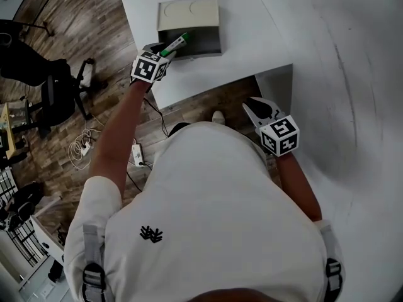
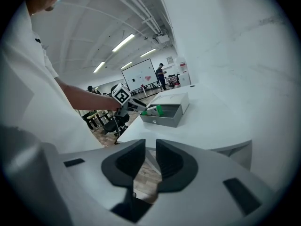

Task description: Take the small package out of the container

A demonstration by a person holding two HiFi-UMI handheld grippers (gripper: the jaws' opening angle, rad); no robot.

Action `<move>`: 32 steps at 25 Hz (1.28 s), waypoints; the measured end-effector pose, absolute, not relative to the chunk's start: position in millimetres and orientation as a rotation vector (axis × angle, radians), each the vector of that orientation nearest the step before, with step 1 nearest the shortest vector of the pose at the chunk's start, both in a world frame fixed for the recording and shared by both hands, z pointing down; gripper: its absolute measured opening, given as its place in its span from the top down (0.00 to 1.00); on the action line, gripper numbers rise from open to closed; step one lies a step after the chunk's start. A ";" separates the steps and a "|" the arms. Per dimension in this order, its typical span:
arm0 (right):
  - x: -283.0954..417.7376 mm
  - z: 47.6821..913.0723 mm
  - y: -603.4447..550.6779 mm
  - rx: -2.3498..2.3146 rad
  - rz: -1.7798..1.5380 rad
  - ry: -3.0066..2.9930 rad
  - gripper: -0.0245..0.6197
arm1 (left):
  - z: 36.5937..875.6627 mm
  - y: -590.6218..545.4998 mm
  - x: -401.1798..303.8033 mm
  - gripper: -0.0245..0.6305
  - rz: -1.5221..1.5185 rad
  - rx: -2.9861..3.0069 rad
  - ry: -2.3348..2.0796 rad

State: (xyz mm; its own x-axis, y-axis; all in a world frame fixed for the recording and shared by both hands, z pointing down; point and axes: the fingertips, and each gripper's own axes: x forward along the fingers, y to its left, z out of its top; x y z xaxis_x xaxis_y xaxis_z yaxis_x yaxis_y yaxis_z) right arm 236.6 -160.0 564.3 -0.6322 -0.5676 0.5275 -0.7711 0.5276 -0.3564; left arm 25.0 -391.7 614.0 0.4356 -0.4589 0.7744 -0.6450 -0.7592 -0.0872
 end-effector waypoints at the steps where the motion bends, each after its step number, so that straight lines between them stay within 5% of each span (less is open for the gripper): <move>1: 239.8 564.7 -161.9 1.110 0.818 -2.421 0.85 | 618.7 -395.1 26.3 0.68 1.250 2.461 -0.959; 10: 262.4 570.8 -168.7 1.163 0.836 -2.389 0.85 | 649.3 -406.9 32.9 0.69 1.446 2.422 -0.890; 15: 265.0 572.6 -172.2 1.166 0.827 -2.388 0.85 | 656.2 -407.6 33.2 0.80 1.502 2.415 -0.878; 32: 215.5 561.8 -168.9 1.029 0.744 -2.419 0.86 | 573.0 -395.1 11.3 0.81 1.077 2.503 -1.041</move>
State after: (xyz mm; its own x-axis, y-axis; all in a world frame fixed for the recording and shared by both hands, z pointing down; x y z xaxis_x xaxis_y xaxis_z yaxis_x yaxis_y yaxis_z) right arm 215.5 -168.9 561.8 -0.6450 -0.5311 0.5494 -0.7480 0.5858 -0.3119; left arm 11.3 -395.1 573.0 0.4791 -0.5225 0.7054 -0.6871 -0.7233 -0.0690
